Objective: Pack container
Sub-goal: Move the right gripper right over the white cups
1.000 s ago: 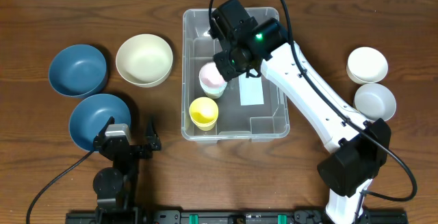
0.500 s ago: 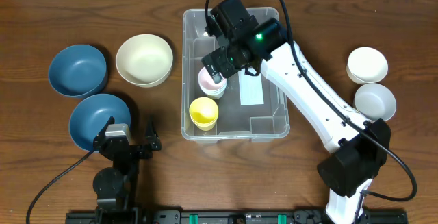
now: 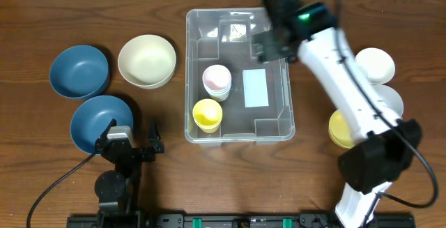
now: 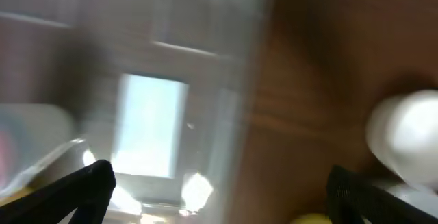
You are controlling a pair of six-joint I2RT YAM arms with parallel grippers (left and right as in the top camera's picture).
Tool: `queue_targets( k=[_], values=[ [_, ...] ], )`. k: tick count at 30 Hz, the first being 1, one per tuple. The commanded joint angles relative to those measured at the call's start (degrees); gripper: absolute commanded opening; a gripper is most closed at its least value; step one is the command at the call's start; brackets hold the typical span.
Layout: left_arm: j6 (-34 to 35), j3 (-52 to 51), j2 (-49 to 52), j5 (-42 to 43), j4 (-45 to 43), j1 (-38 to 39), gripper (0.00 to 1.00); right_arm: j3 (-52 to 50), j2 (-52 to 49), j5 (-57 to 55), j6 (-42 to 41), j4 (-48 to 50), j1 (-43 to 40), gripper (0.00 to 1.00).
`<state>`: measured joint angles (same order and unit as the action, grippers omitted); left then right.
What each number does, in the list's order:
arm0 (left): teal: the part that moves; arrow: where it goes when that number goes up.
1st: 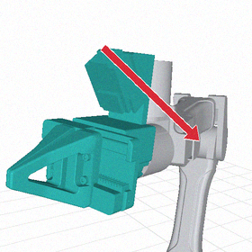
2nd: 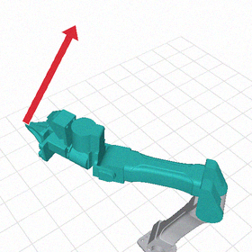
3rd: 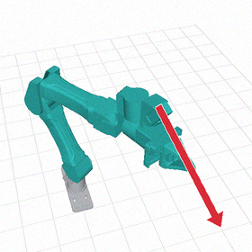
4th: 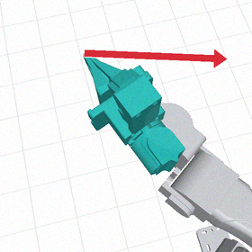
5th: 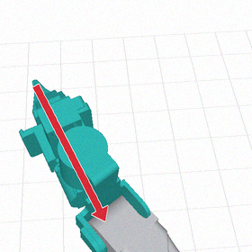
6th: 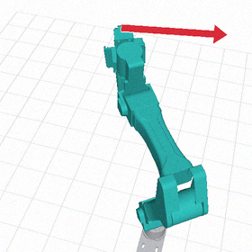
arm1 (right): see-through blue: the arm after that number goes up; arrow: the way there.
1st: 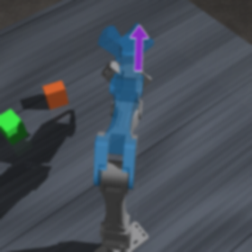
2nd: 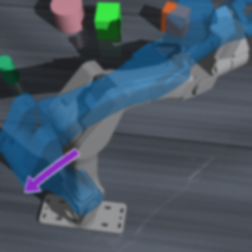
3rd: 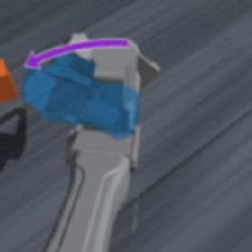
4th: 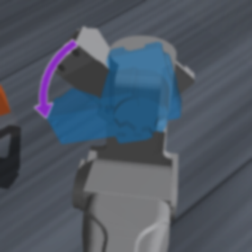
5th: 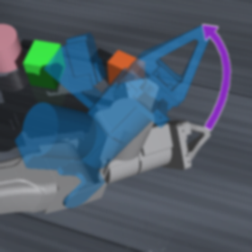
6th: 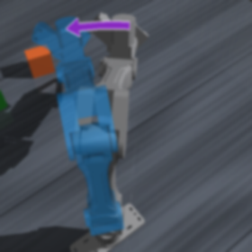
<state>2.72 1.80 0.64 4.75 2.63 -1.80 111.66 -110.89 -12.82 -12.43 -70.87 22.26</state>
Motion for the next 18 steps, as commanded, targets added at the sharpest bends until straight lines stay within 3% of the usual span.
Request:
queue_targets(
  k=[1, 9, 18],
  values=[
    [-0.76, -1.57, -0.04, 0.66, 0.74, 0.17, 0.98, 0.81, 5.16, -1.79, -2.47, -3.1, -5.51, 0.99],
    [-0.76, -1.57, -0.04, 0.66, 0.74, 0.17, 0.98, 0.66, 7.06, -2.16, -3.41, -7.06, -18.25, 0.99],
    [-0.76, -1.57, -0.04, 0.66, 0.74, 0.17, 0.98, -10.58, 5.86, -5.38, -1.6, 5.55, -28.5, 0.99]
  ],
)
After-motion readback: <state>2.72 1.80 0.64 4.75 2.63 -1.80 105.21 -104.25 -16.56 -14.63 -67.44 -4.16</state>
